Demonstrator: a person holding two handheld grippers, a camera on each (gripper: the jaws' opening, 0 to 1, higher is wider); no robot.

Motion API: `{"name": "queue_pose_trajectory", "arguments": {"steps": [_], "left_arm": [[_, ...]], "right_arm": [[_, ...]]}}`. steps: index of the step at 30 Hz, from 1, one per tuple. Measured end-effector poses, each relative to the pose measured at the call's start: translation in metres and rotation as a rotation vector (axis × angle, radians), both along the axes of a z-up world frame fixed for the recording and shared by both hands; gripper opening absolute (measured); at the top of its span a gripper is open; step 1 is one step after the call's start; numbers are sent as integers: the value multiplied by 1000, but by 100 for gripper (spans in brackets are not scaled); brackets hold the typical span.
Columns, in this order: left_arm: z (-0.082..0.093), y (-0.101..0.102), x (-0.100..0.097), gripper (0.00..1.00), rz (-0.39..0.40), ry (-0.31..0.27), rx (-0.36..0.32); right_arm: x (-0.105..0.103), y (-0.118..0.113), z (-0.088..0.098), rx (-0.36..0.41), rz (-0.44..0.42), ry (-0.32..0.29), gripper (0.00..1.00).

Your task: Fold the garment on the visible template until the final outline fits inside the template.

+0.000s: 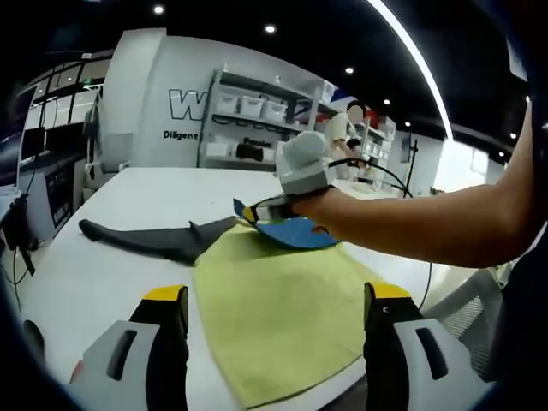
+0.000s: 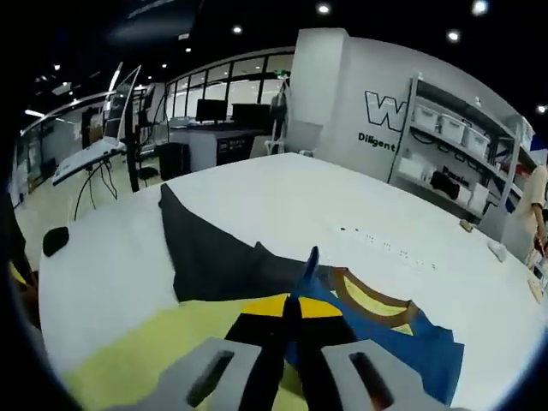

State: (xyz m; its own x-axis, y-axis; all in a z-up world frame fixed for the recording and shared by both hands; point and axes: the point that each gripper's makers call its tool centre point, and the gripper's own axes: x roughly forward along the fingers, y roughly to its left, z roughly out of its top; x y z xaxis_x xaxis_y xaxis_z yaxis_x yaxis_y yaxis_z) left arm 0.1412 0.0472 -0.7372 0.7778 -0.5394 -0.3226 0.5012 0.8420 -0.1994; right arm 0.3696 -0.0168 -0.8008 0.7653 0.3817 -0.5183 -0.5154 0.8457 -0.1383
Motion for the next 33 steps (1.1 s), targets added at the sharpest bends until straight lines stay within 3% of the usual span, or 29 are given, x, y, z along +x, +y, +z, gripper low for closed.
{"name": "queue_pose_trajectory", "arguments": {"steps": [13,20,28,30,33], "left_arm": [[-4,2,1,80,7,23,-2],[-6,3,1,79,8,31,-4],[-8,2,0,79,-1,39,3],[-8,2,0,79,0,39,2],[-8,2,0,79,-2,38,3]], "right_arm": [[-7,35,-43,-16,66,91,0],[-6,30,-42,12,53,89,0],[-15,26,-64,-18,51,155,0],[-16,26,-61,-21,63,120,0],[-17,26,-60,-10,66,138,0]]}}
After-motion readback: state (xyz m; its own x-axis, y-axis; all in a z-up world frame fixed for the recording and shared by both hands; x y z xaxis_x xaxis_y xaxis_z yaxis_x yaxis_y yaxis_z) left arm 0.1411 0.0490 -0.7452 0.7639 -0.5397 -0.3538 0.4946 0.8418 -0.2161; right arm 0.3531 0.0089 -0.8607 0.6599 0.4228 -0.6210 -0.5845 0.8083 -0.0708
